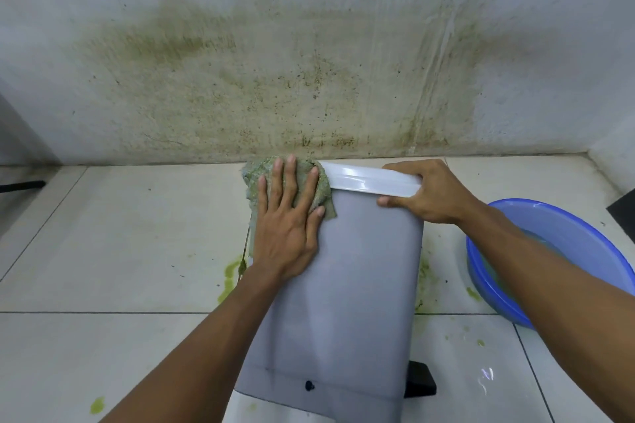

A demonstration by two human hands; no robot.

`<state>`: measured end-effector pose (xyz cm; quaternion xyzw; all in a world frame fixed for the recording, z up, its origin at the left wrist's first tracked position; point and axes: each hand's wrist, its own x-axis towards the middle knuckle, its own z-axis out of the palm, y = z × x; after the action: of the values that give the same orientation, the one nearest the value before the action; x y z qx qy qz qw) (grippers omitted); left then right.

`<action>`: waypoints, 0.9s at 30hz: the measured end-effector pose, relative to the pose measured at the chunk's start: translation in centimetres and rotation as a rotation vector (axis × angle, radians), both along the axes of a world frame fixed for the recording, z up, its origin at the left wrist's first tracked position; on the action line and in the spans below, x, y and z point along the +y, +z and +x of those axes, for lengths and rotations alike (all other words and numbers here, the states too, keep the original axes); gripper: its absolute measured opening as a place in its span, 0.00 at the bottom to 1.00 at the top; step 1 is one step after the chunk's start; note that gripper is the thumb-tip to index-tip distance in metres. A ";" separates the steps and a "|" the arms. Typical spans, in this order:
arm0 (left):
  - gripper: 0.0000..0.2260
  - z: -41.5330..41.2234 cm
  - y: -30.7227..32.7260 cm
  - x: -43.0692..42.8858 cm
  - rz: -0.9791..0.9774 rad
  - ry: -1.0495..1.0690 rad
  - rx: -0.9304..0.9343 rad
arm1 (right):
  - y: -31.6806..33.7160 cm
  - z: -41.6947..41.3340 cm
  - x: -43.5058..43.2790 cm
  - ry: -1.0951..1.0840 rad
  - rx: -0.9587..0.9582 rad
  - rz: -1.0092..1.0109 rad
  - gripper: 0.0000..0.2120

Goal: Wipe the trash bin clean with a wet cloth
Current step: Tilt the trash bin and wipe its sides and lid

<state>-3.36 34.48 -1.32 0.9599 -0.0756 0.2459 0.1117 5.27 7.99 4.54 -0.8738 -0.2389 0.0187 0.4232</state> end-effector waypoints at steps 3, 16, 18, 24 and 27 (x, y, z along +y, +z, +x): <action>0.28 -1.6 -1.3 -0.7 -0.062 0.035 0.072 | -0.2 0.5 0.1 -0.006 0.014 0.023 0.20; 0.30 -4.4 -2.4 -2.8 -0.013 0.032 0.143 | -0.2 0.8 0.6 0.026 0.026 0.053 0.19; 0.29 -6.0 -3.4 -4.3 0.046 -0.120 0.114 | -0.2 1.0 0.8 0.024 0.031 0.059 0.19; 0.27 -10.6 -6.5 0.2 0.191 -0.347 0.130 | -0.6 1.2 0.3 0.009 0.011 0.045 0.20; 0.28 -8.2 -5.3 2.2 0.040 -0.053 0.160 | -0.5 1.2 0.4 -0.027 0.013 0.053 0.23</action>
<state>-11.59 36.64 -6.67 0.9761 -0.0967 0.1639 0.1048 6.50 8.42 4.04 -0.8654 -0.2246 0.0123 0.4478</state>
